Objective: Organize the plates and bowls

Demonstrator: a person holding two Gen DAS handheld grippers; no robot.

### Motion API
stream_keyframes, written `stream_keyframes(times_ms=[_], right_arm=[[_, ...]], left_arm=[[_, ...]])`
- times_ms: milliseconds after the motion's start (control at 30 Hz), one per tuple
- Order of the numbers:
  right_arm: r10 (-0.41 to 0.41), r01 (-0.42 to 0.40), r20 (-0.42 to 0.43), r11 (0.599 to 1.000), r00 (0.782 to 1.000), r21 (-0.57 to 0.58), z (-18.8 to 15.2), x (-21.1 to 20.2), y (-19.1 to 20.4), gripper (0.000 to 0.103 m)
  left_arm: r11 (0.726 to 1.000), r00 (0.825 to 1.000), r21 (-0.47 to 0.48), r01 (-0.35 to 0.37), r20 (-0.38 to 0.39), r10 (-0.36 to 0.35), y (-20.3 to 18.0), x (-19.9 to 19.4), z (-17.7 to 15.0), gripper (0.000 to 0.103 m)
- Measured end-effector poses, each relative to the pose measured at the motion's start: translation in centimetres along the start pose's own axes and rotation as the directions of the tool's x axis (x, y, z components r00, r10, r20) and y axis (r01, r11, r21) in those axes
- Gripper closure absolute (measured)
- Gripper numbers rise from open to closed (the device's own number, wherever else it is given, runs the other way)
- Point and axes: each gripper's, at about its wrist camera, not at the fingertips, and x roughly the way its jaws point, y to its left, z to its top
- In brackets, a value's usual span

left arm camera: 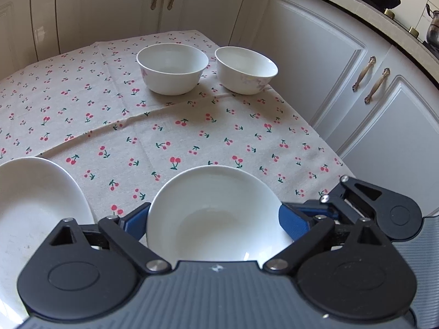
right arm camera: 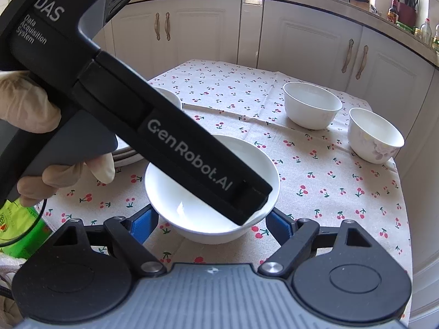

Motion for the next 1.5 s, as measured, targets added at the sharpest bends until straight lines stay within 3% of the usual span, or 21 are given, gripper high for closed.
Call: stream_keyframes(times_ms=[33, 367, 533, 733, 1067, 1300, 1500], right_arm=[[-0.006, 0.006, 0.011, 1.0, 1.0, 0.002, 0.0, -0.1, 0.0, 0.0], [-0.011, 0.01, 0.052, 1.0, 0.999, 0.028, 0.0, -1.6, -0.8, 0.0], [-0.019, 0.015, 0.099, 0.999, 0.995, 0.04, -0.2, -3.2, -1.6, 0.0], [-0.102, 0.087, 0.14, 0.99, 0.985, 0.109, -0.2, -4.1, -4.7, 0.0], [-0.284, 0.25, 0.165, 0.947, 0.945, 0.2, 0.6, -3.4, -10.4, 0.0], [-0.329, 0.301, 0.182, 0.939, 0.927, 0.165, 2.3, -1.9, -12.8, 0.0], [-0.342, 0.323, 0.151, 0.937, 0.928, 0.135, 3.4, 0.5, -15.4, 0.0]], left_arm=[[1.0, 1.0, 0.0, -0.003, 0.004, 0.003, 0.0, 0.0, 0.0, 0.006], [1.0, 0.996, 0.024, -0.014, 0.091, 0.012, -0.1, -2.7, 0.5, 0.006], [0.997, 0.995, 0.071, -0.004, 0.095, -0.002, -0.6, -3.8, 1.2, 0.006], [0.992, 0.997, 0.125, -0.012, 0.081, 0.001, -1.3, -3.9, 2.9, 0.006], [0.975, 0.998, 0.223, -0.018, 0.063, 0.004, -3.5, -1.7, 7.6, 0.006], [0.965, 0.999, 0.263, 0.009, 0.028, -0.017, -4.7, 1.7, 12.2, 0.006], [0.966, 0.999, 0.257, 0.037, -0.018, -0.033, -4.6, 5.3, 16.1, 0.006]])
